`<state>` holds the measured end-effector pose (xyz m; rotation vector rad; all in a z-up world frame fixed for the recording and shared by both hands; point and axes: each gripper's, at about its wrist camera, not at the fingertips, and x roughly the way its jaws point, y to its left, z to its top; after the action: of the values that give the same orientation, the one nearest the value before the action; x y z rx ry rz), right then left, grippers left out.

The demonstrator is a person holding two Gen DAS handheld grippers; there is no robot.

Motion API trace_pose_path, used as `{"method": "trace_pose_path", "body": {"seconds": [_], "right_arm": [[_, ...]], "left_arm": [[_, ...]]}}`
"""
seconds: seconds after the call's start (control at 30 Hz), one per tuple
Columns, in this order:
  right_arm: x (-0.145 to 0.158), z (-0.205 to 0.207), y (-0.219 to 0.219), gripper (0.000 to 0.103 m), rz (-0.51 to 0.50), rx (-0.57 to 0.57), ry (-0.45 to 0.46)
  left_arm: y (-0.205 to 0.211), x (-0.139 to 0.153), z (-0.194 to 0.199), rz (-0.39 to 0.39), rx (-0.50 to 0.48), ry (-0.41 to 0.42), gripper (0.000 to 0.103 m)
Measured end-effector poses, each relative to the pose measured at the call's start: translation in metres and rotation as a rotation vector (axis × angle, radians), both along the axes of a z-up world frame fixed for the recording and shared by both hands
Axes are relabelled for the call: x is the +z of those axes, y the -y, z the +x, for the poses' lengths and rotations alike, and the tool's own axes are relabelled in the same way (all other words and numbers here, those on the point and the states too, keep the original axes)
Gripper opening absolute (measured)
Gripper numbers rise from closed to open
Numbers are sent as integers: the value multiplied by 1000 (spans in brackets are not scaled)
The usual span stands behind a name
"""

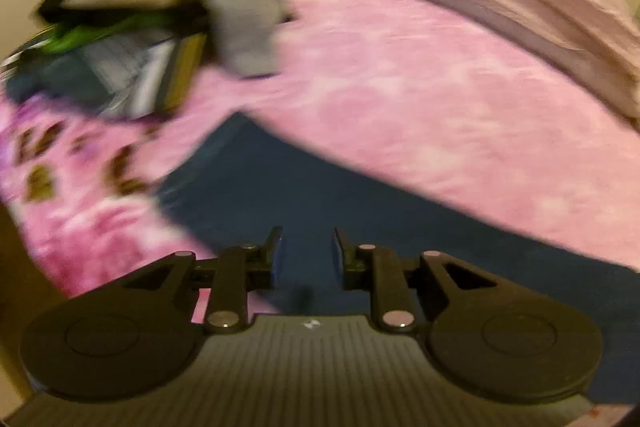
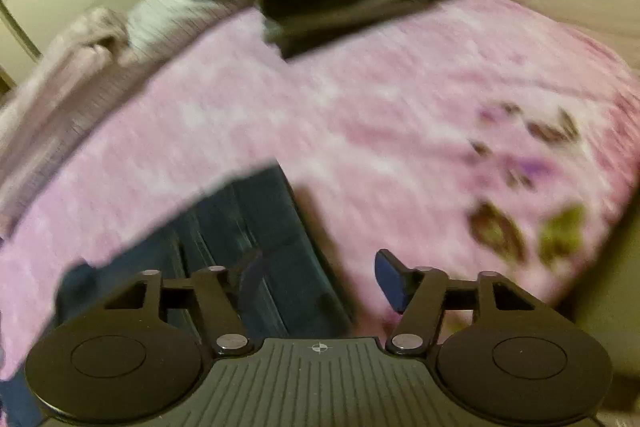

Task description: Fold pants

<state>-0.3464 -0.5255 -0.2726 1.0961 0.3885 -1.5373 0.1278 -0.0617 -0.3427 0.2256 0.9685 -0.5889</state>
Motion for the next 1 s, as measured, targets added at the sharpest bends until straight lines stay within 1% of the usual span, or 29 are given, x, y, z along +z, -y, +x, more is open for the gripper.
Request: {"method": "trace_pose_path", "body": {"seconds": [0.1, 0.17, 0.2, 0.3, 0.37, 0.43, 0.5, 0.57, 0.6, 0.63, 0.67, 0.7, 0.73, 0.77, 0.8, 0.87, 0.9, 0.93, 0.97, 1.0], "right_arm": [[-9, -3, 34, 62, -44, 45, 75], [-25, -4, 56, 62, -37, 38, 129], [-32, -5, 65, 62, -26, 32, 160], [-54, -8, 80, 62, 9, 1, 238], [-63, -10, 83, 62, 16, 2, 277], [-67, -12, 81, 62, 9, 17, 307], [-70, -14, 80, 62, 8, 30, 324], [-72, -16, 77, 61, -4, 36, 341], [-72, -15, 77, 52, -17, 42, 336], [-71, -14, 76, 44, -23, 54, 317], [-71, -14, 75, 21, -21, 65, 290], [-70, -14, 74, 1, -23, 66, 275], [-69, -17, 72, 1, -37, 70, 278], [-66, -18, 69, 0, -61, 80, 274], [-61, -14, 66, 0, -87, 102, 241], [-57, -6, 64, 0, -100, 121, 170], [-60, -2, 64, 0, -85, 111, 128], [-66, 1, 65, 0, -68, 106, 95], [-74, 4, 66, 0, -49, 89, 70], [-81, 6, 68, 4, -32, 66, 65]], "left_arm": [[60, 0, -15, -83, -128, -81, 20], [110, -6, -33, -146, -245, -148, 23], [130, -9, -41, -169, -286, -184, 26], [200, -24, -73, -241, -429, -358, 29], [234, -33, -93, -273, -510, -448, 33], [269, -42, -115, -271, -607, -522, 40], [297, -50, -135, -239, -703, -549, 43], [314, -59, -150, -197, -765, -579, 44], [323, -64, -160, -160, -792, -595, 44], [327, -69, -166, -137, -807, -592, 39], [330, -73, -171, -125, -824, -586, 36], [331, -76, -178, -127, -850, -591, 18], [332, -76, -182, -139, -873, -588, 1], [331, -74, -186, -147, -893, -549, 1], [330, -71, -191, -163, -920, -499, 1], [327, -71, -193, -189, -925, -443, 1], [325, -74, -193, -211, -901, -419, 1], [322, -78, -192, -217, -864, -391, 2], [321, -86, -193, -209, -841, -369, 4], [320, -96, -197, -190, -821, -346, 4]]}}
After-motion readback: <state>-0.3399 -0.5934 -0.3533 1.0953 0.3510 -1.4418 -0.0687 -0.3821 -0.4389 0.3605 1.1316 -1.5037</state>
